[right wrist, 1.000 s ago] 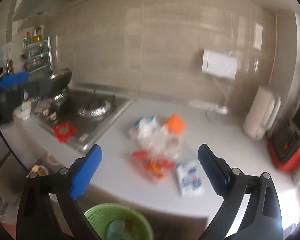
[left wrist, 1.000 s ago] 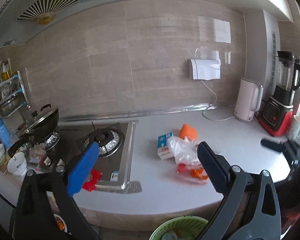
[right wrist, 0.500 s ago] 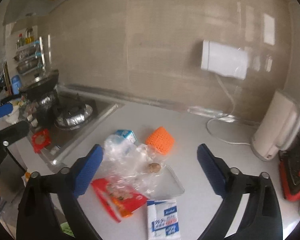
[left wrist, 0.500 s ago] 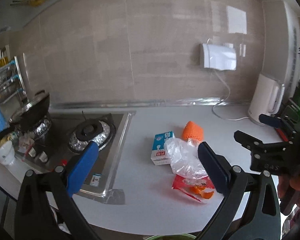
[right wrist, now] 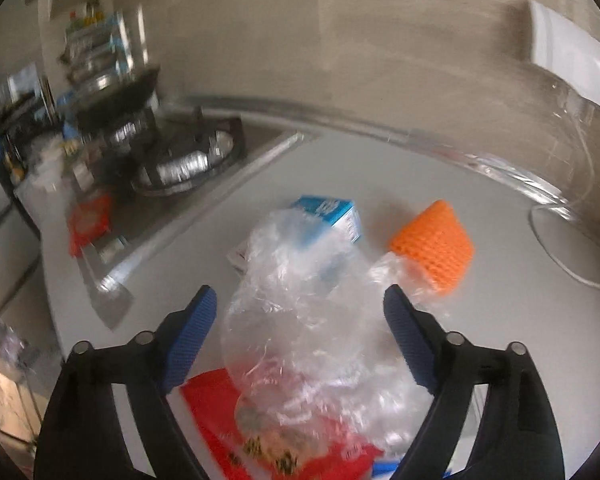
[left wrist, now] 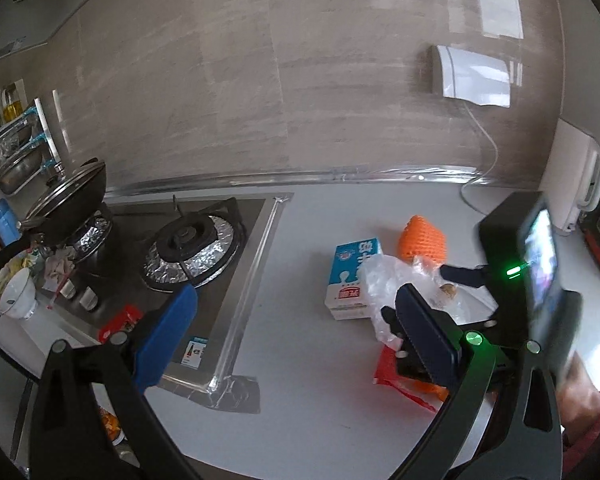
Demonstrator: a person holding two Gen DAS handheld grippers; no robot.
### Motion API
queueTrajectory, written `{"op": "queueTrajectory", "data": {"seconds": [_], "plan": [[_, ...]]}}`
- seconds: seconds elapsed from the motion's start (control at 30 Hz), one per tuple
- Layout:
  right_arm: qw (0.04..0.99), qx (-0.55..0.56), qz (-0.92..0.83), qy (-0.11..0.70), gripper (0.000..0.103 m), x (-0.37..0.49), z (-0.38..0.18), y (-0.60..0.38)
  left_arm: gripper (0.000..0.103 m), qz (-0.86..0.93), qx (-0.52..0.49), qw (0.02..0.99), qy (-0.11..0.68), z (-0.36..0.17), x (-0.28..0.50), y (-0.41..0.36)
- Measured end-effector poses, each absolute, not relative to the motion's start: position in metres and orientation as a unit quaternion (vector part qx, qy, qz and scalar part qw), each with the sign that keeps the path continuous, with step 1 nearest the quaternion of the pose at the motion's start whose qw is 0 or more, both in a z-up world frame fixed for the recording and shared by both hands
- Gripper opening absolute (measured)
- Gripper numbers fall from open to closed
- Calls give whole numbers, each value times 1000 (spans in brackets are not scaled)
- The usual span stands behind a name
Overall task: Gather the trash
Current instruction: 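Move both tools back to the remaining trash on the counter, then grasp the clear plastic bag with the right tool and lift it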
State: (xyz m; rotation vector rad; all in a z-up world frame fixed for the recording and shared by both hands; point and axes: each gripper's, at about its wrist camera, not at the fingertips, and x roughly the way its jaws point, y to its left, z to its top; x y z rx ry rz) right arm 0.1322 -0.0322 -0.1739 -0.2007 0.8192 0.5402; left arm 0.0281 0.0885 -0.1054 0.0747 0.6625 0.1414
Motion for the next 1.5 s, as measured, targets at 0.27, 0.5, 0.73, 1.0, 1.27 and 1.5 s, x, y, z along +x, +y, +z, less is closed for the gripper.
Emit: {"op": "queueTrajectory", "data": {"seconds": [0.27,0.5,0.73,1.0,1.27,1.5], "plan": [[853,-87,260,444,7,155,-204,-32,95,76,43,938,334,-118,44,99],[886,-29,246,392,4,139,-153,-72,95,62,39,930,360,-142,74,93],[911,8,225,347,4,123,-107,-112,95,30,53,919,388,-181,127,67],[913,11,208,351,4,114,-100,-130,95,16,50,911,410,-214,165,57],[881,-34,255,396,57,115,-151,-101,95,6,41,911,410,-215,170,60],[864,-117,258,417,65,119,-191,-62,95,0,34,909,415,-216,177,65]]}}
